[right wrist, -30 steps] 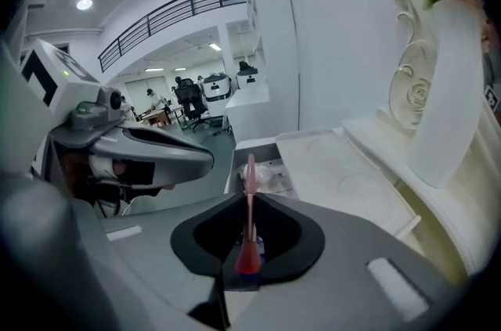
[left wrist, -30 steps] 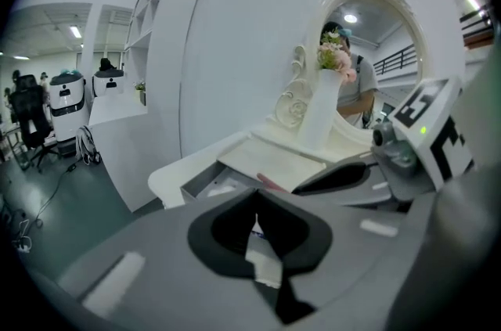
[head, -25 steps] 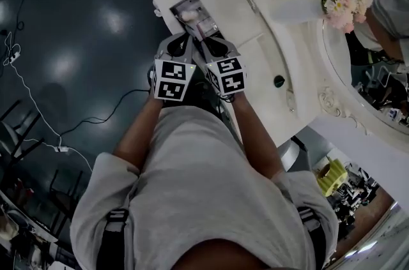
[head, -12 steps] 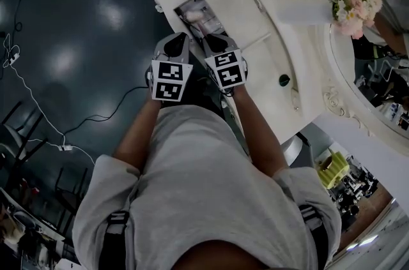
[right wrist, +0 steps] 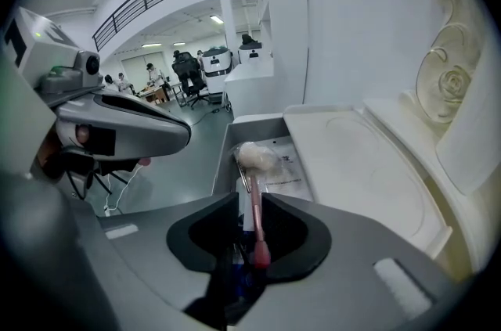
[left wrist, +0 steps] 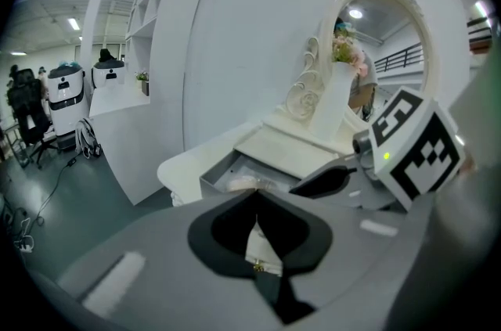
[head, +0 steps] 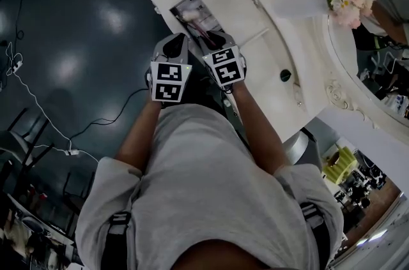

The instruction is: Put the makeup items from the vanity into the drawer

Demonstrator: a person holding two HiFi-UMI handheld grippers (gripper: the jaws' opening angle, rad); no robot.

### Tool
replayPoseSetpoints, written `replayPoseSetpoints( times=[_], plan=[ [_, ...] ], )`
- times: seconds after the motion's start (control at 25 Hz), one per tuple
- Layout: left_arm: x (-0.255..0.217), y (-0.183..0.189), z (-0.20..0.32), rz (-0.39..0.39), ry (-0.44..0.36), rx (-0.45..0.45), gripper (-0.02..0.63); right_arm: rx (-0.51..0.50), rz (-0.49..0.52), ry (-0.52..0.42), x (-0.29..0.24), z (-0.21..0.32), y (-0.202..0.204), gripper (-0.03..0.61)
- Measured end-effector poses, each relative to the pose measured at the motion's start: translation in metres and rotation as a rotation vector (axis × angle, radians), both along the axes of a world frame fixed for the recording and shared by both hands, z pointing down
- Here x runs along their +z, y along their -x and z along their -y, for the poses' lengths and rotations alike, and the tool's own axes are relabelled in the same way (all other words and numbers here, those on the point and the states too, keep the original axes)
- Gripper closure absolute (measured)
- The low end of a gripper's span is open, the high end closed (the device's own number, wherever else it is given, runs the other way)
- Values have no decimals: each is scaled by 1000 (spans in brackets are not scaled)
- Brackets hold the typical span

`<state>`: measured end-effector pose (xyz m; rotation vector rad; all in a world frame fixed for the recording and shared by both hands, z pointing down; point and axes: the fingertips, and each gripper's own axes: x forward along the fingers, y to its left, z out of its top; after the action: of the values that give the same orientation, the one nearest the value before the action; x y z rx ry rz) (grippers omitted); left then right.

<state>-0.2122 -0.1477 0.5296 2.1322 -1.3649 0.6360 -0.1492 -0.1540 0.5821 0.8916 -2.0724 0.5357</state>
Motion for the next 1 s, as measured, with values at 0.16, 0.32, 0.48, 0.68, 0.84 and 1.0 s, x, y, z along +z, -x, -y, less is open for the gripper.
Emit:
replayPoseSetpoints(
  times=[0.16, 0.32, 0.48, 0.68, 0.84, 1.0],
  plan=[
    [-5, -12, -1, 8, -12, 30, 611, 44, 33, -47, -13, 0, -11, 501],
    [-14, -35, 1, 15, -36, 81, 611, 143, 105, -159, -39, 4, -36, 578],
    [-23, -69, -1, 27, -64, 168, 611, 234, 166, -212, -54, -5, -68, 578],
    [-27, -120, -9, 24, -80, 294, 611, 358, 182, -238, -59, -22, -116, 580],
    [-30, -161, -22, 16, -89, 392, 611, 455, 184, -250, -63, -43, -154, 580],
    [-34, -201, -33, 12, -104, 518, 611, 587, 190, -265, -65, -61, -190, 580]
  ],
)
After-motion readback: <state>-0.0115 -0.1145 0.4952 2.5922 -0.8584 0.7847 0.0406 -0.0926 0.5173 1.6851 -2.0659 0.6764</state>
